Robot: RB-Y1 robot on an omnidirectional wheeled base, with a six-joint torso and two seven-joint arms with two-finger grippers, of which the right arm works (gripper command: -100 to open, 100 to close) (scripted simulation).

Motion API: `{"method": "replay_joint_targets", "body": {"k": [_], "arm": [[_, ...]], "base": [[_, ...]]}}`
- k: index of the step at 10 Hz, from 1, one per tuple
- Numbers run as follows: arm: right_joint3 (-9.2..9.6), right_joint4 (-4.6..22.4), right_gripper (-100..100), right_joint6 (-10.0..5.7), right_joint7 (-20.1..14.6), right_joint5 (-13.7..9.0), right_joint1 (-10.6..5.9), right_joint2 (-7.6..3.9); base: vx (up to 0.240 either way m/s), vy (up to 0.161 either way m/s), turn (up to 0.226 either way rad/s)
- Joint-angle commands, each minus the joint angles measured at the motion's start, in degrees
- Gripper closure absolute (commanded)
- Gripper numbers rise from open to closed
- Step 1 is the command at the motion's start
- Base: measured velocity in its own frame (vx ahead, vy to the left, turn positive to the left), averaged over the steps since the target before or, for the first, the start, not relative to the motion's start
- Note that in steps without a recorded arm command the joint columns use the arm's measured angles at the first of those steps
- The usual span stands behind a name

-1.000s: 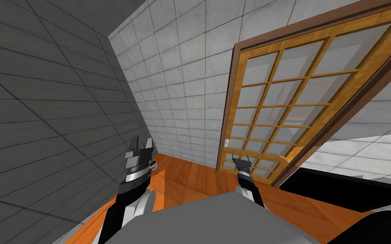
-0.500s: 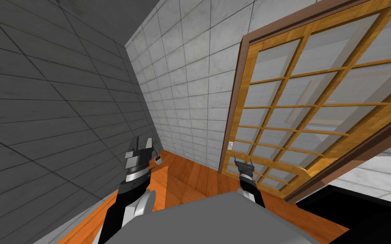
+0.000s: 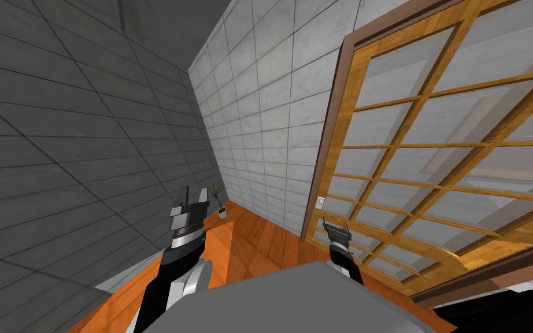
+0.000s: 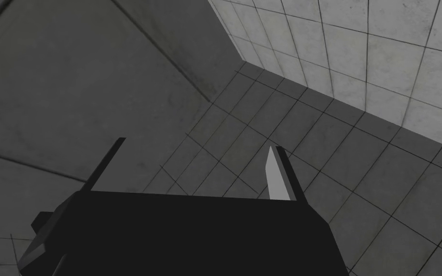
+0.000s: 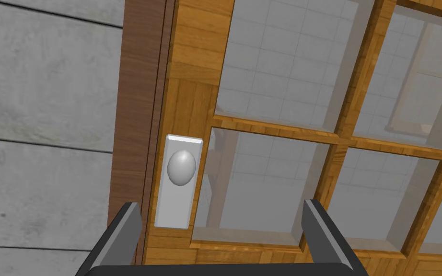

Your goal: Pull the door open

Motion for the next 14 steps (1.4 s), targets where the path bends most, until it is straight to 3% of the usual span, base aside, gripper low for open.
{"method": "replay_joint_targets", "body": {"k": [1,7,13,14], "arm": [[-0.32,1.7,-100,-0.29,-1.5,-0.9,-0.43,-0.07],[-1.30,7.2,-100,-1.32,-6.3,-3.9,-1.70,-0.35],[-2.47,13.9,-100,-2.55,-12.0,-7.4,-3.22,-0.64],[-2.35,13.1,-100,-2.47,-11.2,-7.0,-3.14,-0.43]], "base": [[-0.016,-0.077,0.190],[-0.019,-0.071,0.193],[-0.034,-0.076,0.267],[-0.014,-0.034,0.054]]}}
